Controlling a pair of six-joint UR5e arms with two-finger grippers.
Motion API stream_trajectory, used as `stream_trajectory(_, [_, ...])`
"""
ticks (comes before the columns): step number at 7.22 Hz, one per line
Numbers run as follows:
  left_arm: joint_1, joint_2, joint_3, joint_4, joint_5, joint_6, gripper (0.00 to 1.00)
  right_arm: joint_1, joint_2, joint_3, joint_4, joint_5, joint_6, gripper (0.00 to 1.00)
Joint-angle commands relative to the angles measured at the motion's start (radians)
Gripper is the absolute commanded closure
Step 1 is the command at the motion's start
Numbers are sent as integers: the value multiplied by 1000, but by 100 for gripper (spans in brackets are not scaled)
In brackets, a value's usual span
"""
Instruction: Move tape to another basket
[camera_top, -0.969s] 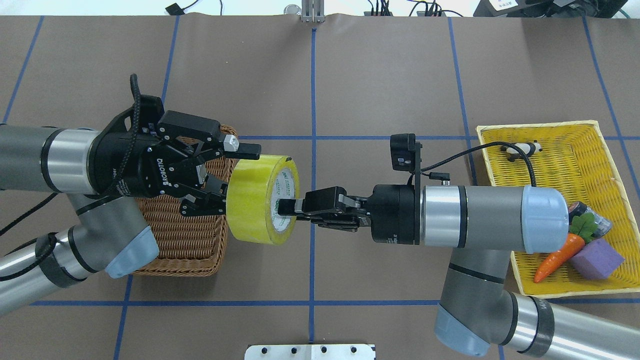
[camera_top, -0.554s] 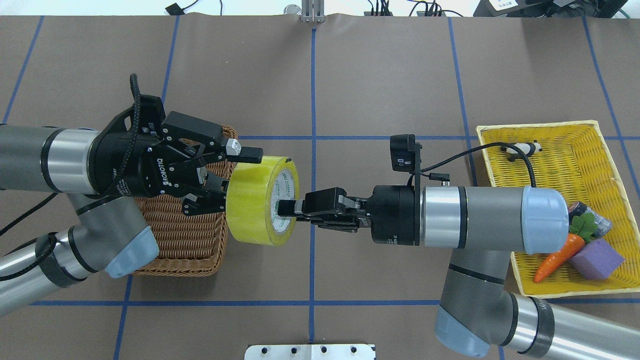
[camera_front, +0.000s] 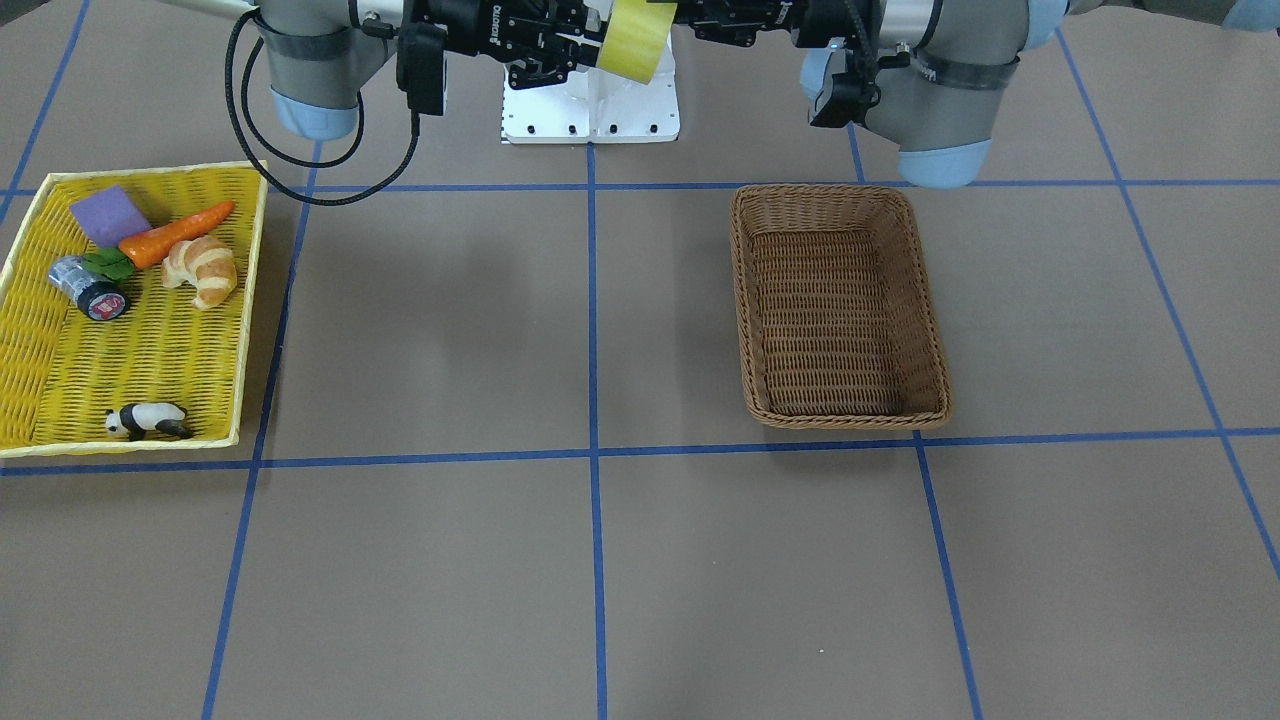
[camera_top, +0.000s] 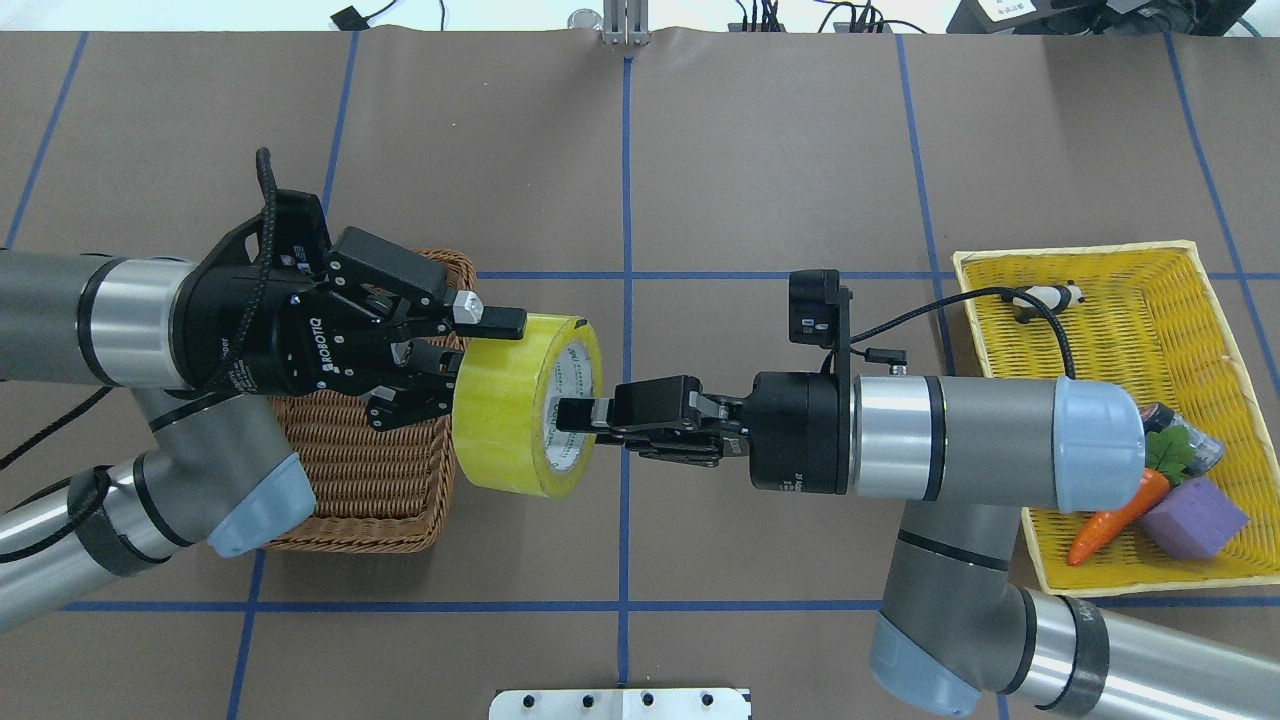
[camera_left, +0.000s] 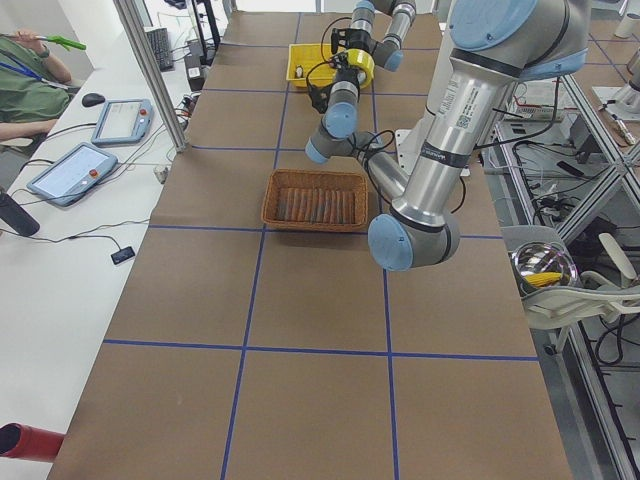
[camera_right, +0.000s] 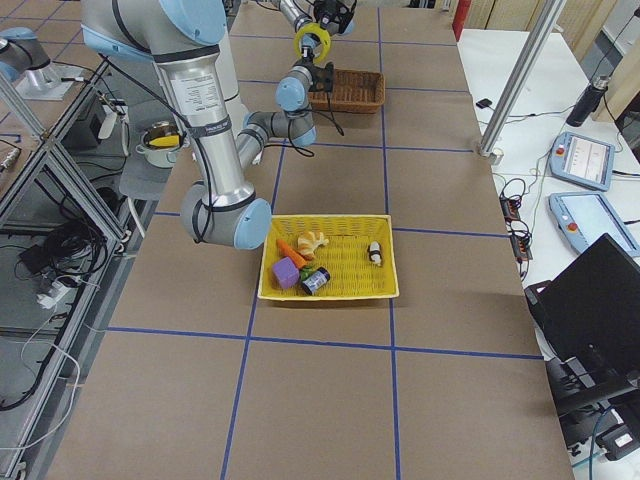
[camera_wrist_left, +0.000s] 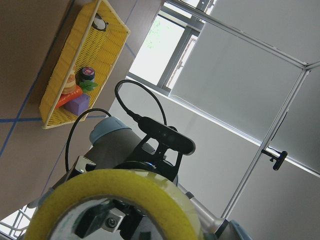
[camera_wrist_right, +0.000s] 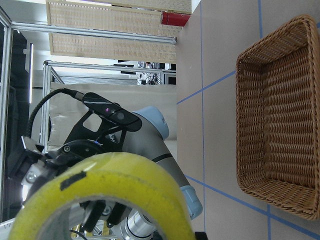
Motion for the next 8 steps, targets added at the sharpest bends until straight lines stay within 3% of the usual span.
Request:
stream_trajectory(1, [0,7,-2,-3,-3,-6,79,-24,1,-14,2,-41,0,1])
stream_trajectory(2, [1,7,-3,-5,-4,-10,95,-37,-8,-16,2,-49,0,0])
stream_trajectory(3, [0,7,-3,-5,-6,-13,100,-40,-11,-16,2,-47,2,0])
stream_trajectory(6, [-3,30,-3,-3,-38,-7,100,-9,-30,-13,2,-47,-9,0])
stream_trajectory(8, [-70,39,6,11,-72,0,100,99,-96,-13,-8,0,-39,0])
